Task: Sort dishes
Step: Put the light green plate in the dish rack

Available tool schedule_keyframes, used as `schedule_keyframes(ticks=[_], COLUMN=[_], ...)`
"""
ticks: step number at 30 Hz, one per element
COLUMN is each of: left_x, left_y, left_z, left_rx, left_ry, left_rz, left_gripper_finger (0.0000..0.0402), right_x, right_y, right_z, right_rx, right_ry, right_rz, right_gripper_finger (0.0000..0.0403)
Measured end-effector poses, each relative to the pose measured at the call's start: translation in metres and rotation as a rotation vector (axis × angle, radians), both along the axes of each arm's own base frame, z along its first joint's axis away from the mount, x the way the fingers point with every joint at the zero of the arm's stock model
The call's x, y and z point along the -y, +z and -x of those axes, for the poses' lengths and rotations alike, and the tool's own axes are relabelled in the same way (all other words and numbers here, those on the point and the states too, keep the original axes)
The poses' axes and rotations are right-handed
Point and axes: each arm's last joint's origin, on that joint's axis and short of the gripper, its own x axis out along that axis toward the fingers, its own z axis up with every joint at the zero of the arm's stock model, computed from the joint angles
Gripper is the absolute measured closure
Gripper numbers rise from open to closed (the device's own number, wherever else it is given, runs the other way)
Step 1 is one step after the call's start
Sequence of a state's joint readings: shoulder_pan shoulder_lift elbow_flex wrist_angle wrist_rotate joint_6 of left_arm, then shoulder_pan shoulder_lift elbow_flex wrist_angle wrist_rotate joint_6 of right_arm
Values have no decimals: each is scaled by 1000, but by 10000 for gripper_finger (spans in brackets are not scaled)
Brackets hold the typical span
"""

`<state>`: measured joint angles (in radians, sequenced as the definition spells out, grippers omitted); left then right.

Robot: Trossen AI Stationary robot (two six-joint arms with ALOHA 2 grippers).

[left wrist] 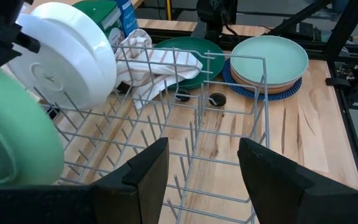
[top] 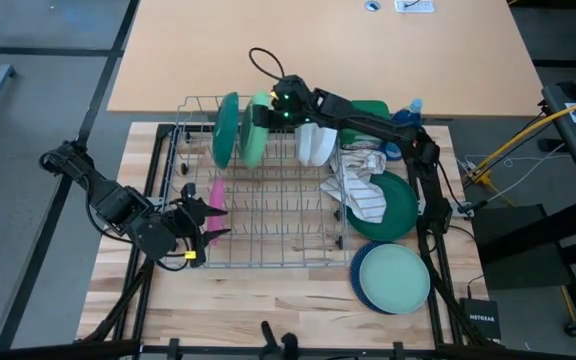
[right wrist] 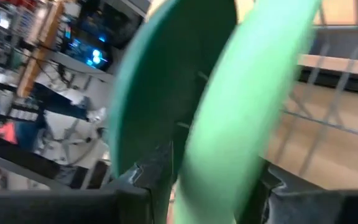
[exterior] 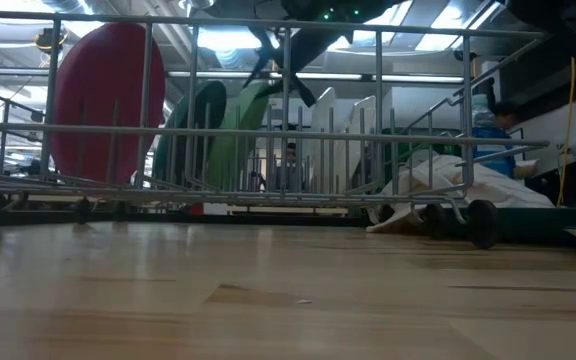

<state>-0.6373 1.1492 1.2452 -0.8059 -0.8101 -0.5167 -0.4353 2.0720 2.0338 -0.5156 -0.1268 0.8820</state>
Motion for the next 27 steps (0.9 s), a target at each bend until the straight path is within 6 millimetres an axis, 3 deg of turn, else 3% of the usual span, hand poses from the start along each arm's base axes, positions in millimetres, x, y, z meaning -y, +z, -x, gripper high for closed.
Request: schedule_keyframes(ticks=[27], left_x=[0], left_y=[0], left_z=[0], left_rx=[-6], left_ry=[-8], left_rz=[-16], left_gripper_finger=[217], right_x=[33], right_y=[2], right_z=[19], right_rx=[-23], right_ry=[28], right_rz=[81], right_gripper_finger=[271])
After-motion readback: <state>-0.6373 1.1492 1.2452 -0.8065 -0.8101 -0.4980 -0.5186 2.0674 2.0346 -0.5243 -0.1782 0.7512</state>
